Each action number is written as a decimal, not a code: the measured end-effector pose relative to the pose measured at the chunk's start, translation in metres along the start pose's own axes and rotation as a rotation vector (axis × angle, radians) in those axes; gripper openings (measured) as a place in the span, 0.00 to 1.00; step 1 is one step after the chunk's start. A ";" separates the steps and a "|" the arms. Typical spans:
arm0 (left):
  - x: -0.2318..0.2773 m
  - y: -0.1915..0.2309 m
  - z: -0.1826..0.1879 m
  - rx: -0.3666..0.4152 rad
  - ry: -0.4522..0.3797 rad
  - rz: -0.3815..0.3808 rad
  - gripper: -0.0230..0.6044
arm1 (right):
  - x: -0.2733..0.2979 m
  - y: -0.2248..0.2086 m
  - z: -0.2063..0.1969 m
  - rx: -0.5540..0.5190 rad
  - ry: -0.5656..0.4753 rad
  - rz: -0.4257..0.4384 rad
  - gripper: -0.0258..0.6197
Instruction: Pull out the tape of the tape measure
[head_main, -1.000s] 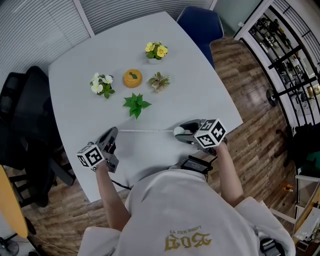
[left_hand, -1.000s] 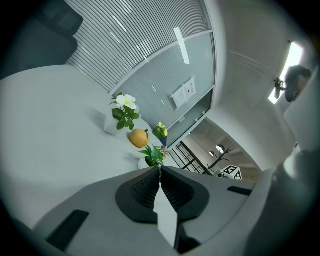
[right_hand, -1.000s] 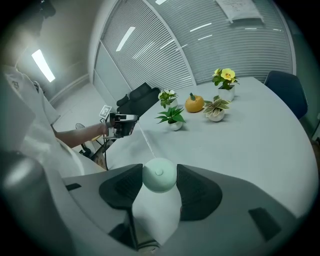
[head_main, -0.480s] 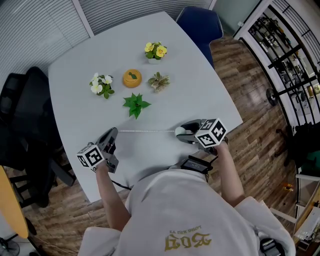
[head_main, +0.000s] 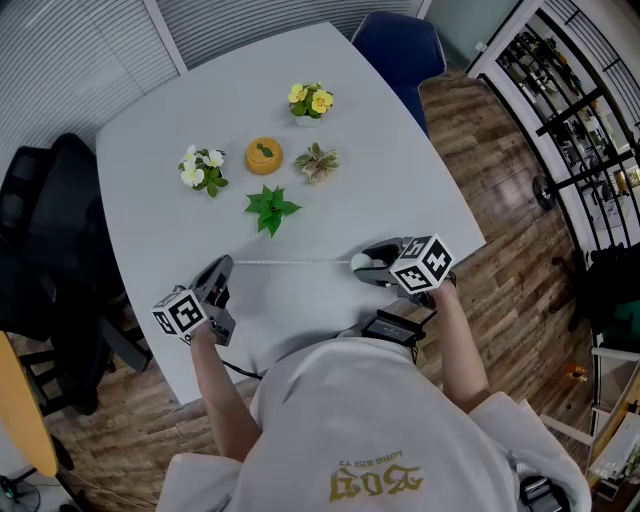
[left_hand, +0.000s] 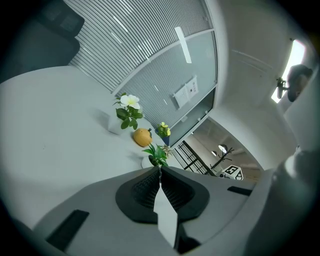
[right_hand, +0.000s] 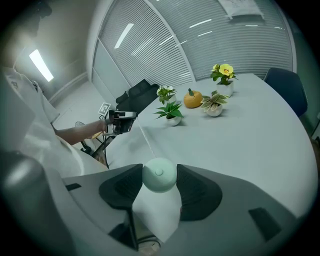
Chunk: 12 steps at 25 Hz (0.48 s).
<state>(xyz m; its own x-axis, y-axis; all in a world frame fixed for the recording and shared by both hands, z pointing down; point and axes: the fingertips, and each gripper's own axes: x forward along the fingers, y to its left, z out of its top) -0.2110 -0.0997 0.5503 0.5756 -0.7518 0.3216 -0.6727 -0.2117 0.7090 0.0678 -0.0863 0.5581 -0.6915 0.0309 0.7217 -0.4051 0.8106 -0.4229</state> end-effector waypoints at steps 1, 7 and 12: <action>0.000 0.001 0.000 -0.002 0.000 0.003 0.06 | 0.000 0.000 -0.001 0.000 0.002 0.000 0.39; -0.009 0.010 0.003 -0.021 -0.023 0.037 0.06 | -0.002 -0.004 -0.008 0.007 0.024 -0.011 0.39; -0.016 0.018 0.005 -0.029 -0.035 0.060 0.06 | -0.004 -0.007 -0.010 0.016 0.026 -0.010 0.39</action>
<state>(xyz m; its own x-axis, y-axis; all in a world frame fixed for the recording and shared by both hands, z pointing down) -0.2349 -0.0947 0.5550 0.5177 -0.7843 0.3419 -0.6912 -0.1479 0.7073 0.0789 -0.0859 0.5638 -0.6716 0.0380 0.7399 -0.4219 0.8014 -0.4241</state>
